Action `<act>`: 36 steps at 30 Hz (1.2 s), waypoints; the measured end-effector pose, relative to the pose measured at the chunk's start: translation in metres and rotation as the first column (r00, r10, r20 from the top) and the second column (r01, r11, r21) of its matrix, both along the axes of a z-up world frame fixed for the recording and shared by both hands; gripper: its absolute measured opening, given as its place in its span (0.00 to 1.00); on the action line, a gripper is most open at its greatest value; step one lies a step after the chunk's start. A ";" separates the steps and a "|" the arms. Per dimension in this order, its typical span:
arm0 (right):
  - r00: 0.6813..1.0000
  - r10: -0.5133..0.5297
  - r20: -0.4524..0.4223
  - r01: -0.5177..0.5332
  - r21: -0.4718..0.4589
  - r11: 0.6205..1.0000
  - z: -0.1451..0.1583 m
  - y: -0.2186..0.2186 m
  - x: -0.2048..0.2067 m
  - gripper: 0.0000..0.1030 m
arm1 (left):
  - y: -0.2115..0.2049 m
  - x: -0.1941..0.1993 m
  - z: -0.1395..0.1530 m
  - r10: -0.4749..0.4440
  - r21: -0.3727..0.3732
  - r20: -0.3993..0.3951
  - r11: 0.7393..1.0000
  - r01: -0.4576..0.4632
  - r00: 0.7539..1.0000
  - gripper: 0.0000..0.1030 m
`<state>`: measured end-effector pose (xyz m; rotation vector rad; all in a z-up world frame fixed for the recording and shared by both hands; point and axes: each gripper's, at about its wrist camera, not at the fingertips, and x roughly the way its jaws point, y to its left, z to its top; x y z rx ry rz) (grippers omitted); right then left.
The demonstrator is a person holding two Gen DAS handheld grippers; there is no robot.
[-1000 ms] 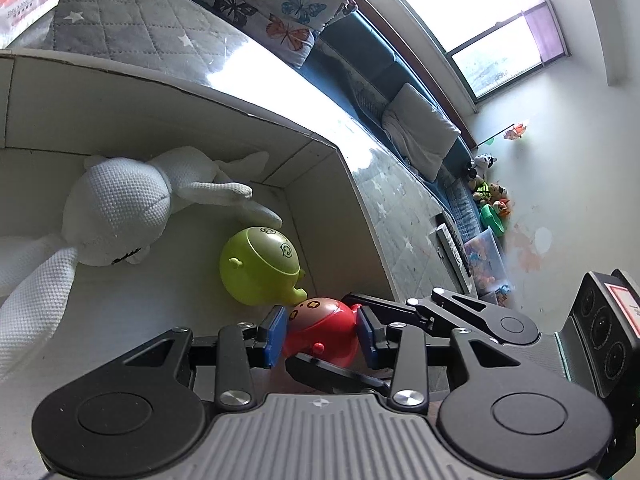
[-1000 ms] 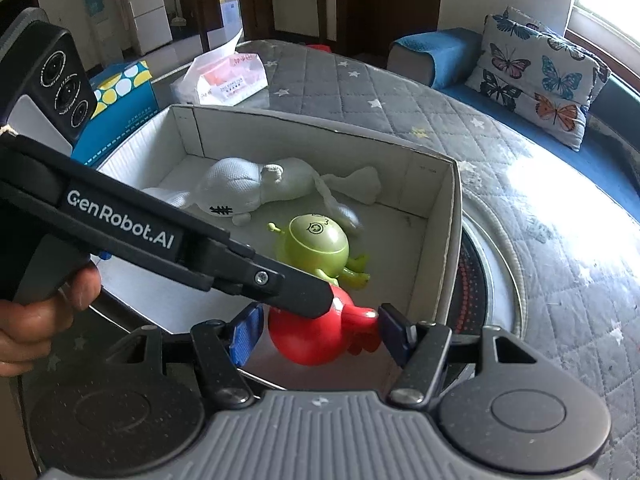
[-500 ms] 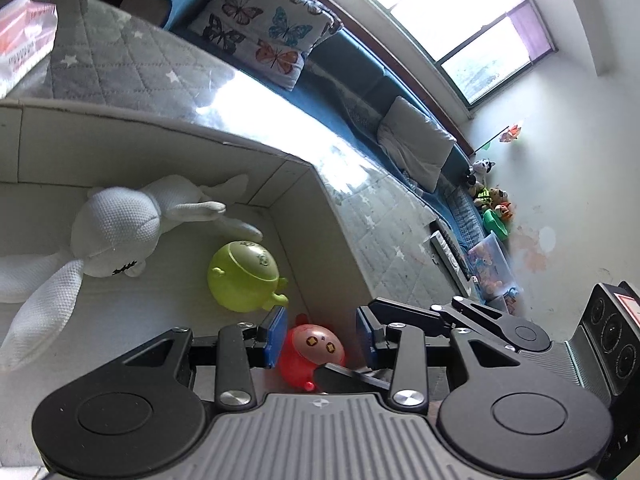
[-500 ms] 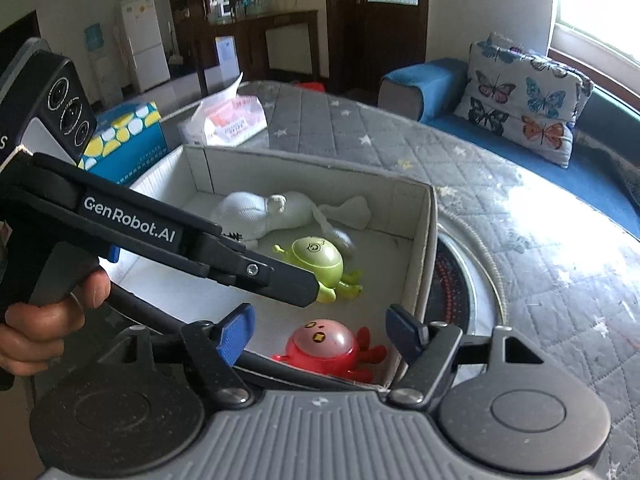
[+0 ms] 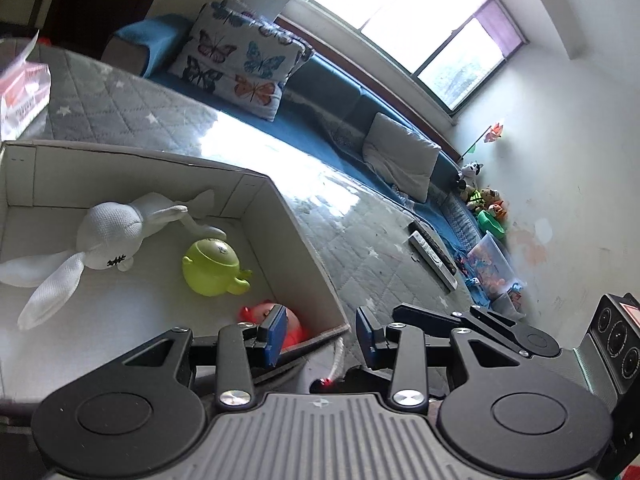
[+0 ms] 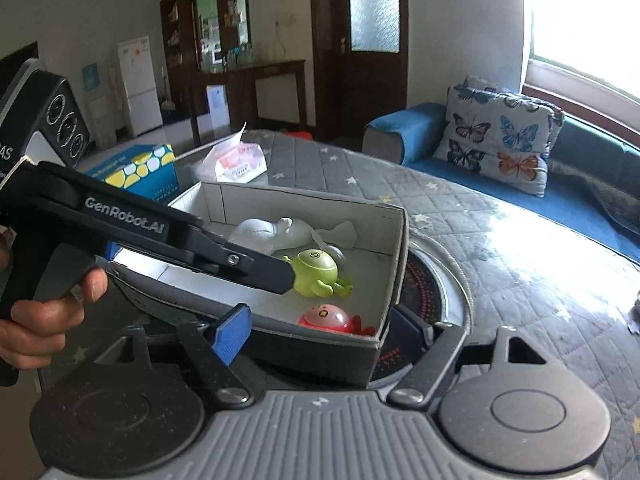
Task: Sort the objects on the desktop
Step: 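Move the left tool to the black-haired doll figure and grasp its head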
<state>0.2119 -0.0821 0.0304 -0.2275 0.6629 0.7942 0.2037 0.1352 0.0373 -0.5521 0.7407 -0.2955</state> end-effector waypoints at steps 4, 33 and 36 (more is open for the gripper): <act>1.000 -0.026 0.010 0.026 0.009 1.000 -0.004 -0.017 -0.015 0.80 | -0.013 -0.016 0.002 -0.003 0.034 0.023 0.999 0.003 1.000 0.39; 0.962 -0.222 -0.162 0.241 0.115 0.964 -0.072 -0.086 -0.023 0.90 | -0.073 -0.008 -0.052 -0.025 -0.014 -0.101 1.000 0.023 0.995 0.39; 0.957 -0.221 -0.185 0.246 0.124 0.961 -0.078 -0.087 -0.019 0.90 | -0.072 -0.004 -0.058 -0.024 -0.033 -0.123 0.999 0.020 0.992 0.39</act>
